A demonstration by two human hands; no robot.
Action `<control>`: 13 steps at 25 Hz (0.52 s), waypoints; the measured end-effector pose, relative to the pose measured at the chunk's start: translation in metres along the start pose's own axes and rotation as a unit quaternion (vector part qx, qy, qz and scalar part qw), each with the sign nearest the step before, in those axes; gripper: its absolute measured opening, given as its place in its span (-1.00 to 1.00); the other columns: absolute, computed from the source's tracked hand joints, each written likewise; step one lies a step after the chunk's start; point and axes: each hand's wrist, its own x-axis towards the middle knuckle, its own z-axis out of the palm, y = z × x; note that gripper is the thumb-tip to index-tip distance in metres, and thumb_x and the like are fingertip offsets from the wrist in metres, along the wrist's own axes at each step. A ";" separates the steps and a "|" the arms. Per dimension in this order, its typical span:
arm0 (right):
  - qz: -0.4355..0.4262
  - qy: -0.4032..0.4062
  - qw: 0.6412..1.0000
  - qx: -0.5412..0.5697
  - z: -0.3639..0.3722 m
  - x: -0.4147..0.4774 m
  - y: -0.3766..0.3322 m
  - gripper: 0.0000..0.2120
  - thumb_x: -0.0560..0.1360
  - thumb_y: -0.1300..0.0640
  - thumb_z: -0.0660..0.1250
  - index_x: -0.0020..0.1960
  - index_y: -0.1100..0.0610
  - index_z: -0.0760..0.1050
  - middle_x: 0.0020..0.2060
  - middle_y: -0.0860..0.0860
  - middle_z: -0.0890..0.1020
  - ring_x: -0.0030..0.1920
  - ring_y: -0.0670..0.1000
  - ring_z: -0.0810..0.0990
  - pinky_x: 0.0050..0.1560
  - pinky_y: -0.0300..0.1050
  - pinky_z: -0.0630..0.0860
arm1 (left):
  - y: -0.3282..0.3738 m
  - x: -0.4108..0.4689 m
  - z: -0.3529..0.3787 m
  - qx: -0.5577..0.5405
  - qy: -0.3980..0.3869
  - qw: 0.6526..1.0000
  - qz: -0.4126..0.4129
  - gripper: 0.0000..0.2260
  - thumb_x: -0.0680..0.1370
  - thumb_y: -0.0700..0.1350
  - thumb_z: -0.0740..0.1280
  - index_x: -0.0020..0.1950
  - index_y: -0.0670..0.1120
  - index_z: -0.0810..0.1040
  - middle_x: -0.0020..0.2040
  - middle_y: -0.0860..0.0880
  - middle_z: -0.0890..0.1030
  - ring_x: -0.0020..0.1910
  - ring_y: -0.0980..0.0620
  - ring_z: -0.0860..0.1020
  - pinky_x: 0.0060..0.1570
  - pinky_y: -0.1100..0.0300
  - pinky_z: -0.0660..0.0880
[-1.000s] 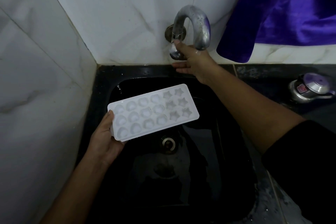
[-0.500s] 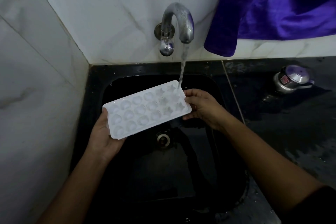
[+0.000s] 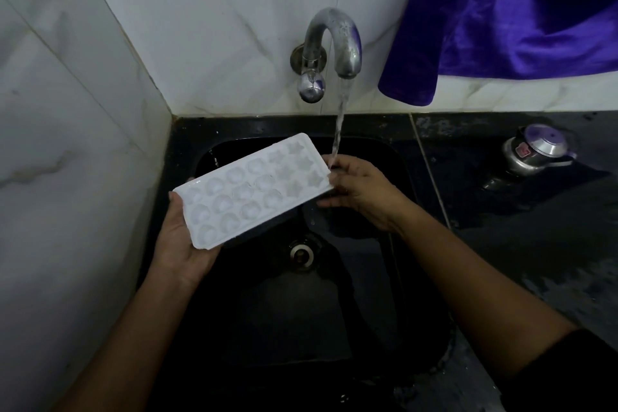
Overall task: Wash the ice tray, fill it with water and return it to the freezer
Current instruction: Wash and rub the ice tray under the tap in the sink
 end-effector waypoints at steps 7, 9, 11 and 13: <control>-0.036 0.134 0.981 -0.138 0.000 0.019 -0.002 -0.67 0.69 0.04 0.26 -0.09 0.28 0.52 -0.22 0.14 0.56 -0.22 0.12 0.55 -0.17 0.05 0.56 | -0.008 -0.012 0.019 0.014 -0.037 0.999 0.009 -0.48 0.70 0.19 0.11 0.01 -0.01 0.82 0.18 -0.12 0.74 0.11 -0.07 0.74 -0.05 0.05 0.70; -0.030 0.081 0.992 -0.091 -0.002 0.013 -0.005 -0.76 0.71 0.15 0.24 0.10 0.31 0.57 -0.07 0.16 0.65 -0.10 0.11 0.68 -0.07 0.03 0.66 | -0.003 -0.006 0.015 -0.013 -0.023 1.000 0.003 -0.50 0.72 0.20 0.13 0.19 -0.08 0.76 0.30 -0.16 0.69 0.18 -0.11 0.71 -0.05 0.02 0.70; -0.019 0.038 0.998 -0.053 -0.001 0.006 -0.004 -0.80 0.72 0.19 0.22 0.20 0.24 0.59 0.07 0.16 0.68 0.06 0.13 0.72 0.02 0.09 0.71 | 0.000 0.000 0.009 -0.021 -0.026 0.999 -0.003 -0.51 0.73 0.20 0.14 0.40 -0.10 0.62 0.37 -0.18 0.64 0.24 -0.13 0.69 -0.03 0.01 0.69; -0.024 0.090 0.990 -0.105 -0.002 0.013 -0.001 -0.77 0.71 0.10 0.25 0.03 0.22 0.59 -0.05 0.18 0.66 -0.06 0.16 0.68 0.00 0.22 0.69 | -0.006 0.001 0.006 -0.017 -0.038 0.999 -0.002 -0.52 0.73 0.20 0.12 0.51 -0.05 0.50 0.37 -0.16 0.64 0.26 -0.13 0.68 -0.02 0.01 0.69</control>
